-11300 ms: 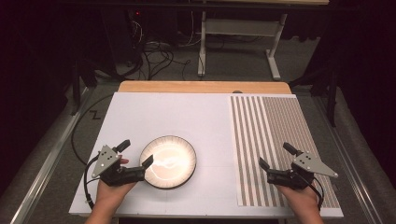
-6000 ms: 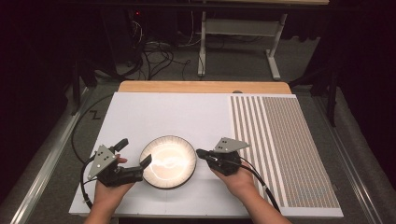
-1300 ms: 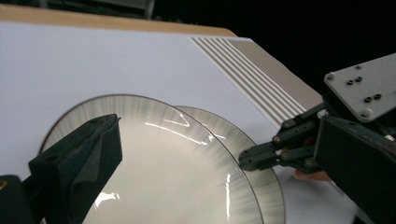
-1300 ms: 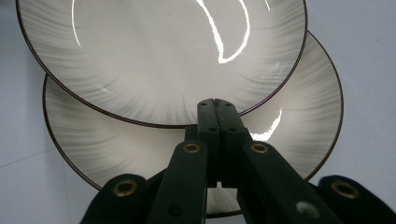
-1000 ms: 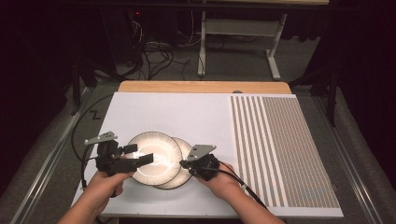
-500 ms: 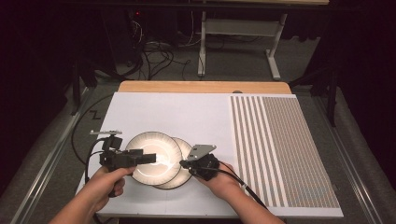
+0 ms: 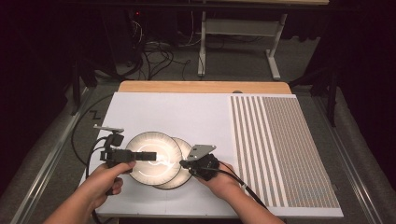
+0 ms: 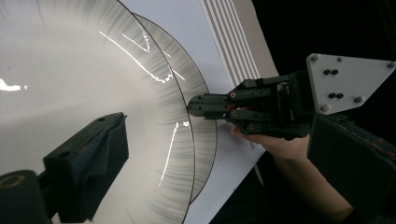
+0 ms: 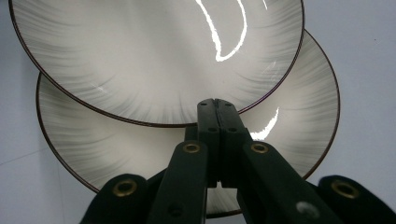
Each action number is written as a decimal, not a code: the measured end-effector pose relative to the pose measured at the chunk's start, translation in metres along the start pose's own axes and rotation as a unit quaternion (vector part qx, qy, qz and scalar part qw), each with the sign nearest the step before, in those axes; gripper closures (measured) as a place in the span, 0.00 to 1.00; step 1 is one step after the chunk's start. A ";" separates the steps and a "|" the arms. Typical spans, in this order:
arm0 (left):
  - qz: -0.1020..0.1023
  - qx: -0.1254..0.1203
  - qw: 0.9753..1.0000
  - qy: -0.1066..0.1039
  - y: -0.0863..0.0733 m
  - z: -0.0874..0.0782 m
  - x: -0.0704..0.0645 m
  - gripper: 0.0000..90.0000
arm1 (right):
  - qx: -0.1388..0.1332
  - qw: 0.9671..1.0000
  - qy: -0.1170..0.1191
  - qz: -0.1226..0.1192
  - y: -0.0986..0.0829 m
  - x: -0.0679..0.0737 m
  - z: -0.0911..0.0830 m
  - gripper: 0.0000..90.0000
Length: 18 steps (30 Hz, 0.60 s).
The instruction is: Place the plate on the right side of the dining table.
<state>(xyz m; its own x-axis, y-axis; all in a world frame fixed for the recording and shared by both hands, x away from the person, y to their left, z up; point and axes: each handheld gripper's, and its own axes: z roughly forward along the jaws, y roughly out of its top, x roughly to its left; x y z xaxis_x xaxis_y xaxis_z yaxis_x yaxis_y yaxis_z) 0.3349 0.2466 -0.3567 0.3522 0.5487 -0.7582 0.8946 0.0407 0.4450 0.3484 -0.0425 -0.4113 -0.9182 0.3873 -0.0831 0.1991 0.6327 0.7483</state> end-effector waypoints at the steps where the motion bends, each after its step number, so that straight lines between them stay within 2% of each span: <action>1: -0.005 -0.002 1.000 -0.002 0.001 -0.001 0.001 0.08 | 0.000 1.000 0.000 0.000 0.000 0.000 0.000 1.00; 3: -0.020 0.001 1.000 -0.010 0.002 -0.002 0.002 0.08 | 0.000 1.000 -0.001 -0.002 0.000 0.000 0.000 1.00; 6: -0.046 0.018 0.999 -0.022 0.005 -0.003 0.005 0.08 | 0.001 1.000 -0.001 -0.001 0.000 0.000 0.000 1.00; 8: -0.051 0.021 0.998 -0.025 0.005 -0.003 0.005 0.08 | 0.001 1.000 -0.001 -0.001 0.000 0.000 0.000 1.00; 12: -0.079 0.030 0.995 -0.052 0.007 -0.004 0.009 0.08 | 0.000 1.000 -0.001 0.000 0.000 0.000 0.000 1.00; 18: -0.099 0.042 0.993 -0.057 0.008 -0.005 0.012 0.08 | 0.001 1.000 -0.003 -0.003 0.000 0.000 0.000 1.00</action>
<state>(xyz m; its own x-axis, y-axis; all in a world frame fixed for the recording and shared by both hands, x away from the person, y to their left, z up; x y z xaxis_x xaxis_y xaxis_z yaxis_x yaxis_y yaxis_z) 0.3444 0.2576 -0.3596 0.1919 0.4385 -0.8780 0.9673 0.0665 0.2446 0.3486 -0.0422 -0.4113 -0.9176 0.3870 -0.0910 0.1941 0.6358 0.7470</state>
